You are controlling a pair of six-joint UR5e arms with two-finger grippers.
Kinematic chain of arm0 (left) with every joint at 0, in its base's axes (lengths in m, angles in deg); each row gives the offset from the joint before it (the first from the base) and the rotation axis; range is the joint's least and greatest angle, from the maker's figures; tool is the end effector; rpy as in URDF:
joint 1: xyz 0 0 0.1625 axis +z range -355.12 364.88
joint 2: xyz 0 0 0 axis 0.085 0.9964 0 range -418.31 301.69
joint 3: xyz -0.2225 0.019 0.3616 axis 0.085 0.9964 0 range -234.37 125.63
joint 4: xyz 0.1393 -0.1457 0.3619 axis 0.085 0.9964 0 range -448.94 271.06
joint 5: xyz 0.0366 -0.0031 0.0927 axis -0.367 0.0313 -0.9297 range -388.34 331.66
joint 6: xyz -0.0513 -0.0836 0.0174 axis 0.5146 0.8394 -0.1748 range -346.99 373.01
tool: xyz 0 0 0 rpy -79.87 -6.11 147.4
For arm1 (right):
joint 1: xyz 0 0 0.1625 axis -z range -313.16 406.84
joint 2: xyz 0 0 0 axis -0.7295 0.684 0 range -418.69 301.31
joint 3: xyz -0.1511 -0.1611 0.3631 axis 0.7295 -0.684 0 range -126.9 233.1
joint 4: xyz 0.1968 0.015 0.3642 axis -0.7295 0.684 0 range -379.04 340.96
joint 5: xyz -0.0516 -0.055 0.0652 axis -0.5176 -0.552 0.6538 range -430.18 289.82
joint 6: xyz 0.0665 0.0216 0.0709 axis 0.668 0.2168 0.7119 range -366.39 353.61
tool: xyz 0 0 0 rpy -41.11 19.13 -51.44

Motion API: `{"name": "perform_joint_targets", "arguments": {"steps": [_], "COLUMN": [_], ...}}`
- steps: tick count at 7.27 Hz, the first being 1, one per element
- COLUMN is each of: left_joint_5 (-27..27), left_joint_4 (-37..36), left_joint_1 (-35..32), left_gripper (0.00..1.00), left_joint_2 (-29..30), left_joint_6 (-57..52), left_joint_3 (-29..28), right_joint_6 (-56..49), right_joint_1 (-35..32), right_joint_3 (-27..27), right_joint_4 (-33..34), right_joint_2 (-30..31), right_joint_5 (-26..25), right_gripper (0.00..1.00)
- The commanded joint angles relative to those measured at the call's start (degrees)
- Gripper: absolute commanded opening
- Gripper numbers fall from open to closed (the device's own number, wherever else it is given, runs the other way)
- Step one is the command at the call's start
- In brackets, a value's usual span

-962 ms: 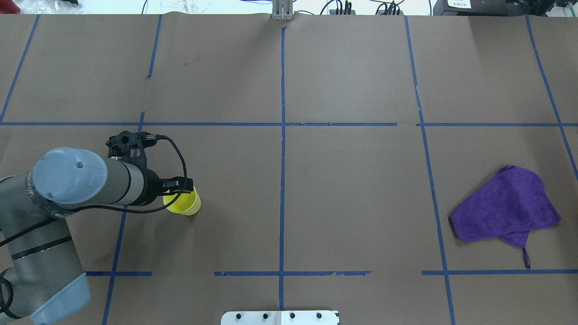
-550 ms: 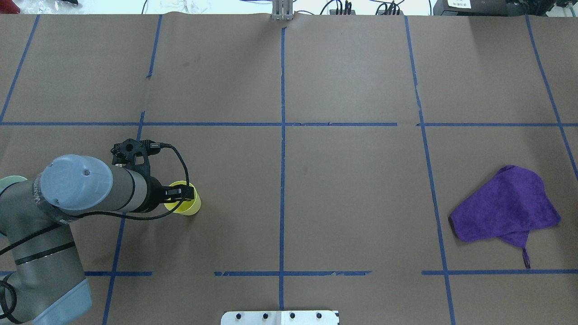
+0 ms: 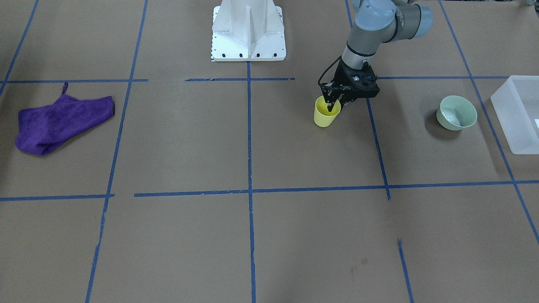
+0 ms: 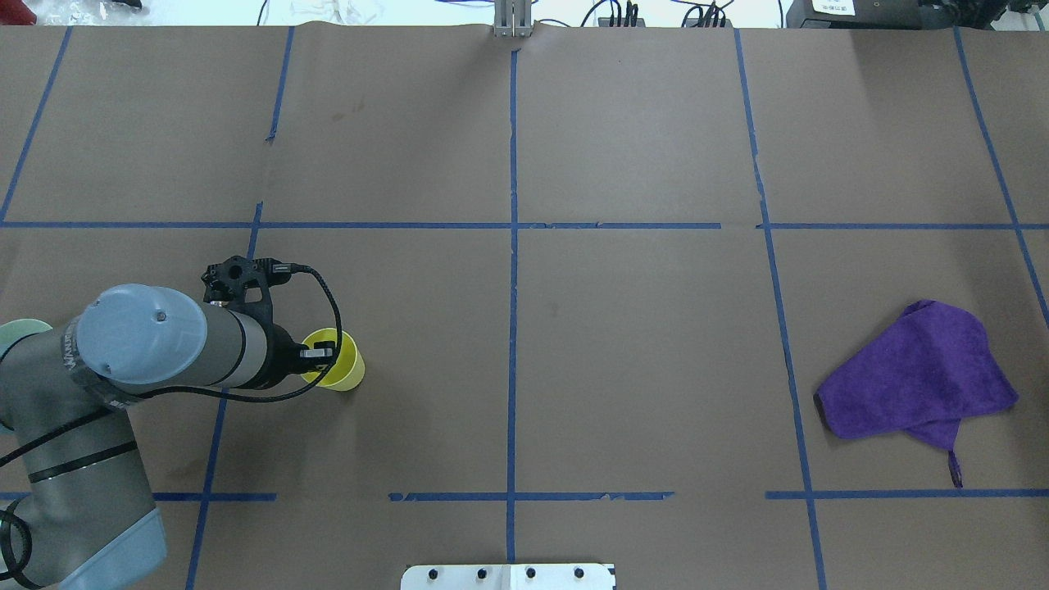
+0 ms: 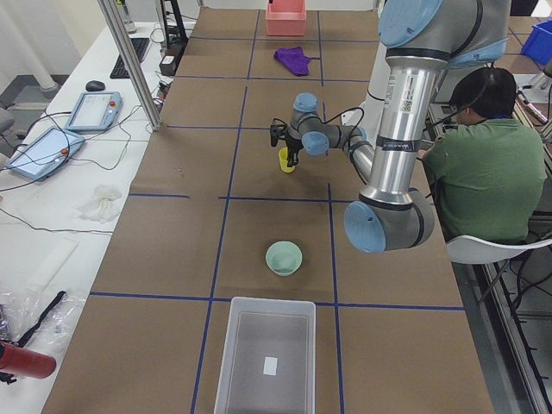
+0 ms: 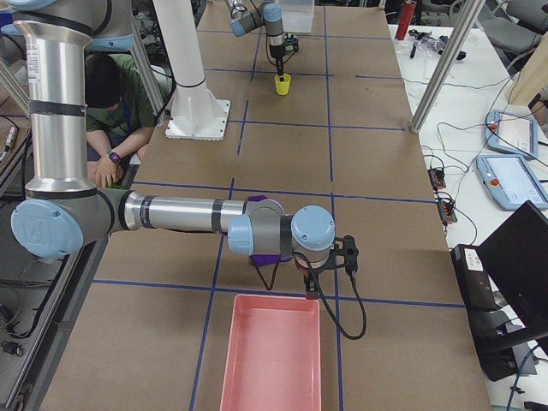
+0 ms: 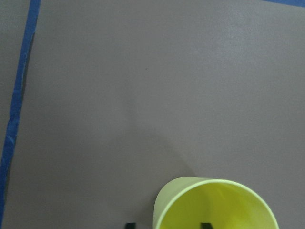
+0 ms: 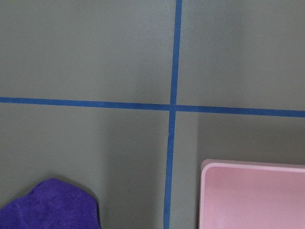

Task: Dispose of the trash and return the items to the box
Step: 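Close the left gripper on the yellow cup rim, then lift the yellow cup with the left gripper while the right reaches the purple cloth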

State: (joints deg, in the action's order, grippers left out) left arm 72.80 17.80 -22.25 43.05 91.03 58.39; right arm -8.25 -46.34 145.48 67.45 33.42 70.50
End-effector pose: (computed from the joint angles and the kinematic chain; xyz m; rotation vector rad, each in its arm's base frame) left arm 0.4349 -0.3509 0.3436 0.1252 0.8951 -0.1597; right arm 0.0828 -0.4764 0.6417 0.1005 -0.8806 -0.0077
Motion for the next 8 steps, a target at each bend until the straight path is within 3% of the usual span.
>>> {"name": "perform_joint_targets", "arguments": {"steps": [1, 3, 4, 7, 8], "left_joint_5": [0.19, 6.06, 6.17, 6.35, 6.35], "left_joint_4": [-0.12, -3.96, -5.99, -7.50, -7.50], "left_joint_1": [-1.07, -8.41, -9.86, -16.09, -18.72], "left_gripper": [0.00, 0.00, 0.00, 0.00, 0.00], "left_joint_2": [-0.02, 0.50, 0.42, 0.25, -0.02], "left_joint_6": [-0.14, -1.19, -2.68, -9.44, -12.59], "left_joint_3": [1.66, 4.83, 6.84, 7.04, 7.04], "right_joint_6": [1.06, 9.02, 17.50, 44.67, 47.10], "right_joint_1": [0.02, 3.24, 7.88, 24.04, 28.62], "right_joint_3": [0.17, 2.52, 5.33, 5.71, 5.88], "right_joint_4": [0.00, -0.18, -2.00, -23.93, -25.12], "right_joint_2": [-0.09, -0.62, 0.08, 1.75, 2.01], "right_joint_5": [0.90, 1.70, 1.26, -8.02, -10.84], "right_gripper": [1.00, 1.00, 1.00, 1.00, 1.00]}}
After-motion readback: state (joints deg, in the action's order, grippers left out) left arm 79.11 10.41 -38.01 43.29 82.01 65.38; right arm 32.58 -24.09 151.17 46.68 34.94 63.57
